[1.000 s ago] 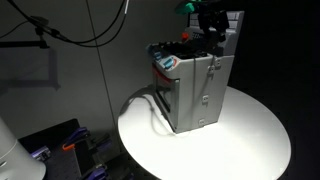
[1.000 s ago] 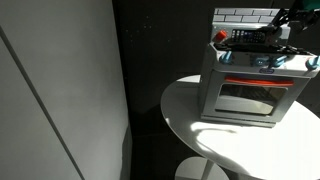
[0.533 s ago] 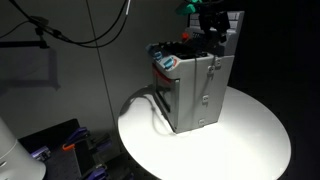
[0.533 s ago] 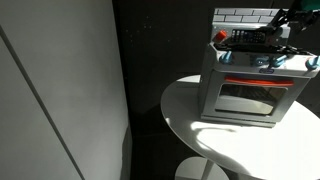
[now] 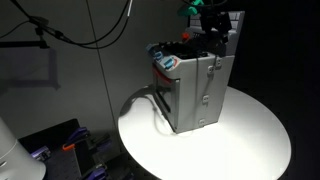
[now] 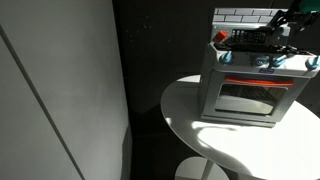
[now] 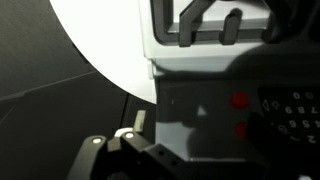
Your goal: Push the top orange button on the right side of the stove
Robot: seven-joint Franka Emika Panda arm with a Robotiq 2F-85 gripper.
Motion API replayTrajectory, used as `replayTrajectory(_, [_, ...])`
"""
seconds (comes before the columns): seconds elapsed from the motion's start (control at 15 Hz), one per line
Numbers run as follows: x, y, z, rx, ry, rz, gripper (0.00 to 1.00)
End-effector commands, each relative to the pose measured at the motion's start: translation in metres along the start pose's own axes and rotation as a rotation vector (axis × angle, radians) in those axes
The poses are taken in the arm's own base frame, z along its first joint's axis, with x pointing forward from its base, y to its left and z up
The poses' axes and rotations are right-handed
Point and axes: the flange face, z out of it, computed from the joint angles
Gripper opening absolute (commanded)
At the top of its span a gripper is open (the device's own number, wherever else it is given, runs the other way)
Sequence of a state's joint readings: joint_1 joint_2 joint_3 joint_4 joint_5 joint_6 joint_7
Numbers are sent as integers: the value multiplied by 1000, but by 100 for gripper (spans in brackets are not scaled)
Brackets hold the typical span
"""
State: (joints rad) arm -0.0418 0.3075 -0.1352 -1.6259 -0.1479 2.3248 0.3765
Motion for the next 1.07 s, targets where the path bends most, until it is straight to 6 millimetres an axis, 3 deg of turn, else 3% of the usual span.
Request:
replayTrajectory(0.0, [15, 2, 4, -13, 38, 15, 100])
replayTrajectory(0.27, [5, 4, -9, -11, -6, 6, 100])
replayTrajectory(1.0, [-51, 26, -80, 15, -284, -147, 100])
